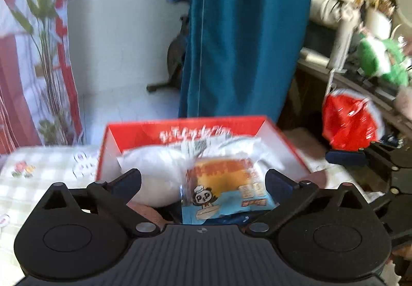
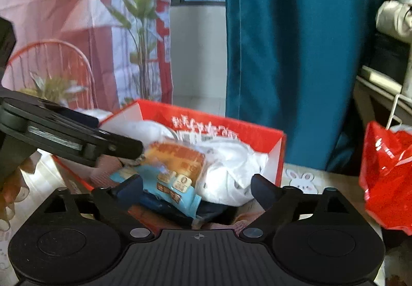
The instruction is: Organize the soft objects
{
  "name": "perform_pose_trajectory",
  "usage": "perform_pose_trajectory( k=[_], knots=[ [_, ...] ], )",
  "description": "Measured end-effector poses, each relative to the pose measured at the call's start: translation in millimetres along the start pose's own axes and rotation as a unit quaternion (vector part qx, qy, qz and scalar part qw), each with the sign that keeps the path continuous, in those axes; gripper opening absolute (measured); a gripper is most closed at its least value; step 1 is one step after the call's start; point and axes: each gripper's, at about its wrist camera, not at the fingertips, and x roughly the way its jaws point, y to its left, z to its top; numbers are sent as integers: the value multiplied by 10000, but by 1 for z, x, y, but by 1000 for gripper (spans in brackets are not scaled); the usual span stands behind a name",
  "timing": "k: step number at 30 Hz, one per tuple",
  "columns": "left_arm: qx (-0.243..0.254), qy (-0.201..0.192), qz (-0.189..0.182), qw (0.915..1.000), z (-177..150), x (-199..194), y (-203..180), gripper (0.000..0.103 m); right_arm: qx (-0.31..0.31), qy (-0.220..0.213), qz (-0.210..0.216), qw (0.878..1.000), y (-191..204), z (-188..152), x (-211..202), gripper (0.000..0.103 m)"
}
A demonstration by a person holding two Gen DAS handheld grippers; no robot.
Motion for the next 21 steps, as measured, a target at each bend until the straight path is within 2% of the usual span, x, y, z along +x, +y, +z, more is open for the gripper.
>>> perform_pose_trajectory(
  k=[1, 6, 9, 11, 13, 17, 21],
  knots=[
    [-11, -85, 27, 10000, 1, -13, 0, 103, 6, -78, -30, 10000, 1, 1, -8, 101],
    [-220, -474, 295, 9982, 4, -73, 3, 103, 318, -378, -158, 9987, 6, 13, -48, 102],
    [-573, -639, 122, 9962, 2, -109, 12, 103, 500, -544, -93, 9972, 13, 22, -78, 103],
    [-845, -742, -178, 9935, 0, -130, 20, 103, 552, -667, -185, 9961, 22, 27, -99, 103],
    [-970, -864, -268, 9912, -2, -151, 24, 103, 589, -752, -360, 9948, 31, 33, -118, 103],
    [-818, -913, 336, 9919, -2, -178, 14, 103, 713, -1096, -275, 9910, 42, 42, -160, 103],
    [-654, -973, 489, 9919, -3, -202, 7, 103, 726, -1368, -413, 9871, 50, 49, -196, 103]
  ],
)
